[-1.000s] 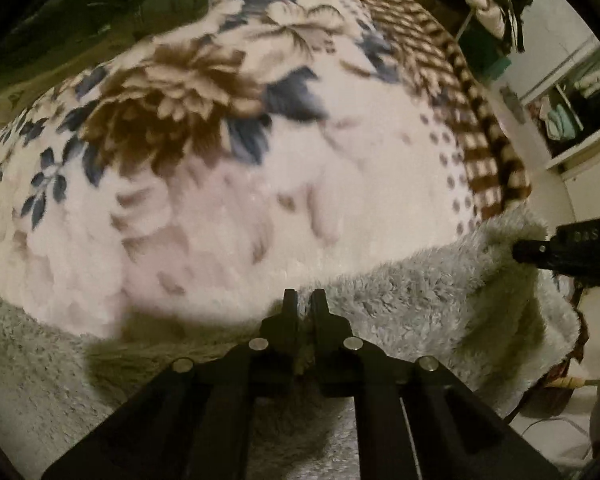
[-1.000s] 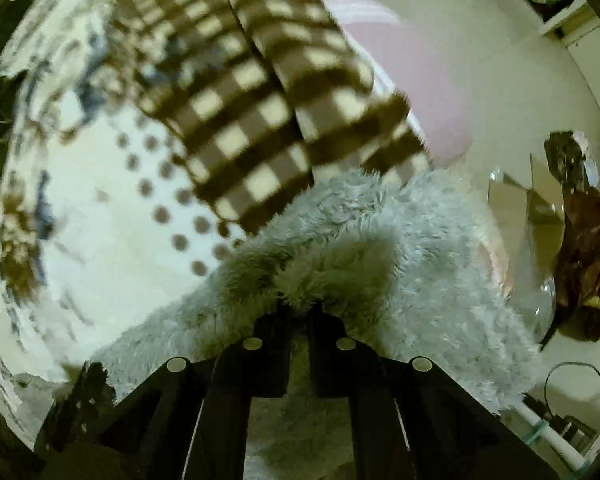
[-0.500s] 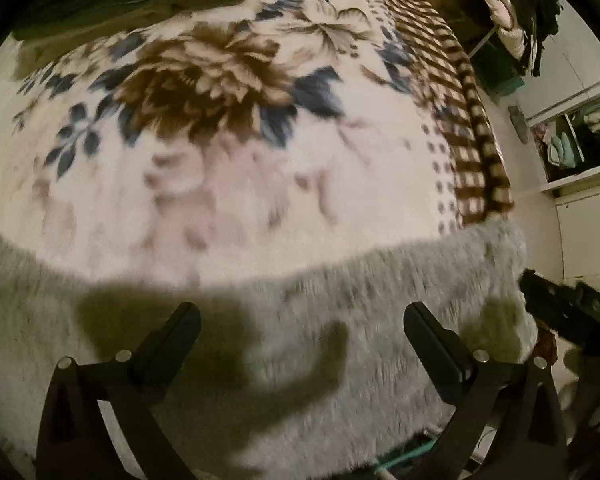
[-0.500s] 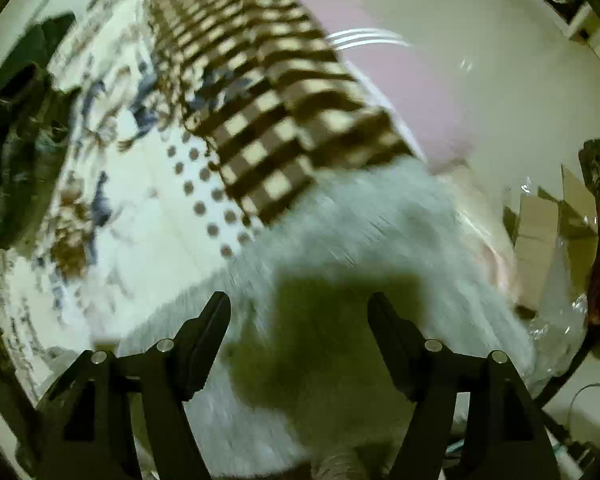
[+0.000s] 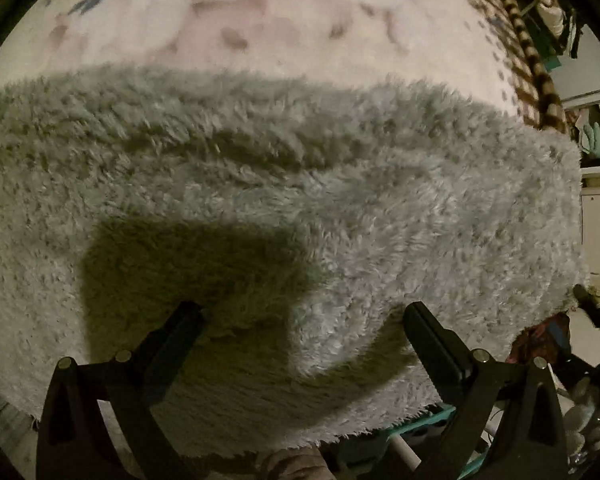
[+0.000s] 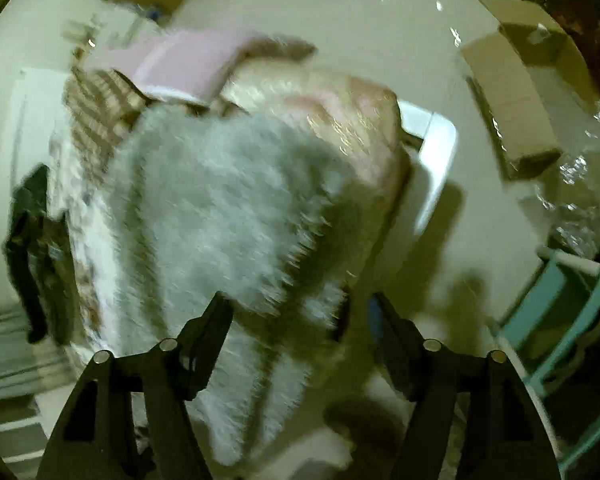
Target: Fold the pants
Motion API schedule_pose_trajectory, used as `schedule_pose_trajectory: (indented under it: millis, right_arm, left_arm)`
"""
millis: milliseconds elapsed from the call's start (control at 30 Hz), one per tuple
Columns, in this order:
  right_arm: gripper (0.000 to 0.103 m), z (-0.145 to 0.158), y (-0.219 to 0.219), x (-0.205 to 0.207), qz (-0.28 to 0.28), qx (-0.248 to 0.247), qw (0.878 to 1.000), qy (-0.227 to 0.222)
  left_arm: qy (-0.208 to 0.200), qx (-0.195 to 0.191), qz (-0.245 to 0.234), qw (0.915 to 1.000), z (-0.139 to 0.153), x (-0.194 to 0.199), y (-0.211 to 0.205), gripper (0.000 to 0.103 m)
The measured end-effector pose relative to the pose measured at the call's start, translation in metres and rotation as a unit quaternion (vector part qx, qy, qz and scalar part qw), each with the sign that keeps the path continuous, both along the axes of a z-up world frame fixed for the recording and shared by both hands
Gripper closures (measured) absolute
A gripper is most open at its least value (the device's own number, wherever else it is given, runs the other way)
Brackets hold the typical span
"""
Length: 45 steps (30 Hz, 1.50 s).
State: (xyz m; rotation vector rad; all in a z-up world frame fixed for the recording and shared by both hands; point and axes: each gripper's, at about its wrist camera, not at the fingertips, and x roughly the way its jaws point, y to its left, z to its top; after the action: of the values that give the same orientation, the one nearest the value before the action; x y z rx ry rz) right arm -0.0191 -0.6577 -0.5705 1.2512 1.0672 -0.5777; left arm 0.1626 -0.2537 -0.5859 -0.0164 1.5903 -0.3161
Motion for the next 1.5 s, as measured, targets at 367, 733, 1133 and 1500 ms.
schedule_pose_trajectory:
  millis: [367,733,1133,1500]
  right_arm:
    - [0.098,0.016,0.008,0.026,0.049,-0.06,0.997,0.027]
    - [0.038,-0.02,-0.009,-0.017,0.019,0.035,0.999,0.015]
    - [0.065,-0.043,-0.01,0.022,0.045,0.001,0.997,-0.061]
    - [0.04,-0.076,-0.034,0.01,-0.034,0.09,0.985,-0.143]
  left_arm:
    - [-0.017,-0.004,-0.025,0.9996,0.031,-0.012,0.005,0.0]
    - [-0.008,0.013,-0.049,0.9987,0.003,-0.007,-0.009,0.0]
    - [0.004,0.065,-0.035,0.9973,-0.03,0.025,-0.023,0.0]
    - [0.025,0.083,-0.029,0.9958,-0.035,0.045,-0.049,0.0]
